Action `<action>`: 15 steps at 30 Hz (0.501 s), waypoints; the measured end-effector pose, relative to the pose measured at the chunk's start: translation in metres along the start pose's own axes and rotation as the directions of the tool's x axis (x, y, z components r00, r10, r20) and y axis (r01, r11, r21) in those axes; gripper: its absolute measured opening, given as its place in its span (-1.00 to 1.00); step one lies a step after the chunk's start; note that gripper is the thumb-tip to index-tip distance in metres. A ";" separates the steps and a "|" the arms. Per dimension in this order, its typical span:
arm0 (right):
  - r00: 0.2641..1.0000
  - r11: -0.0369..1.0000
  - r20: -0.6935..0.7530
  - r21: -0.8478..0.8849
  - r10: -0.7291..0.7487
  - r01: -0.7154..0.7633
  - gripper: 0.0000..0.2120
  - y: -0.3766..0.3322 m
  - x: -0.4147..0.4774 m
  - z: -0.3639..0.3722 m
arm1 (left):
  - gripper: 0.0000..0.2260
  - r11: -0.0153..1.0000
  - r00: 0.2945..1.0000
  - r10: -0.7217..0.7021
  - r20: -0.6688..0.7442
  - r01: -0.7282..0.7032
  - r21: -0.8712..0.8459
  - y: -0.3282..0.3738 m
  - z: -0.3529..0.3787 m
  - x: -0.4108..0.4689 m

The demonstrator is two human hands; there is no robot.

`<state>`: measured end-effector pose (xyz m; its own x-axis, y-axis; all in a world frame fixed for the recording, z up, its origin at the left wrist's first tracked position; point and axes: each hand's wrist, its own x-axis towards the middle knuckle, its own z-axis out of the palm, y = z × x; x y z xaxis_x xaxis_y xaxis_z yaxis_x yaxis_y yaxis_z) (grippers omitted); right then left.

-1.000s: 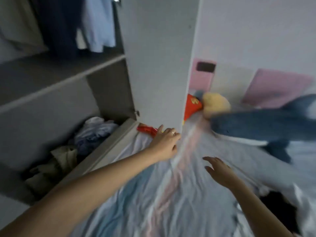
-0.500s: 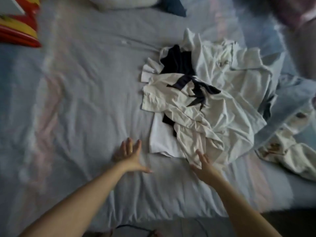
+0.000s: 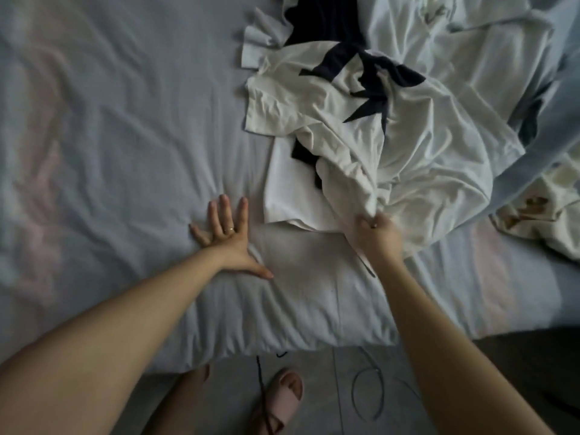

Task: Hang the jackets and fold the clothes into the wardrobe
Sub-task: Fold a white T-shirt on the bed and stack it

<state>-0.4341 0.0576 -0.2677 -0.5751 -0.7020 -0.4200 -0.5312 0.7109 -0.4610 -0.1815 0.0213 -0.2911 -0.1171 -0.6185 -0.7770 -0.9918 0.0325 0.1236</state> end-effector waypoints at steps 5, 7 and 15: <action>0.932 0.966 0.357 -0.214 -0.059 0.143 -0.78 0.004 -0.132 0.026 | 0.35 0.999 1.000 0.006 -0.010 -0.007 -0.044 0.002 -0.008 -0.024; 0.890 0.923 0.447 -0.296 -0.092 0.245 -0.78 0.008 -0.174 0.026 | 0.19 0.989 0.994 0.028 -0.110 -0.044 -0.144 0.004 -0.006 -0.037; 0.787 0.786 -0.015 -0.063 -0.617 0.615 -0.88 -0.055 -0.249 -0.105 | -0.36 0.874 0.828 0.417 -0.374 -0.479 -0.085 0.009 0.001 -0.193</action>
<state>-0.3271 0.1979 -0.0551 -0.1343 -0.9903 -0.0343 -0.8102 0.1297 -0.5716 -0.1676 0.1421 -0.1411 -0.4918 -0.7923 -0.3610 -0.8061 0.2576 0.5328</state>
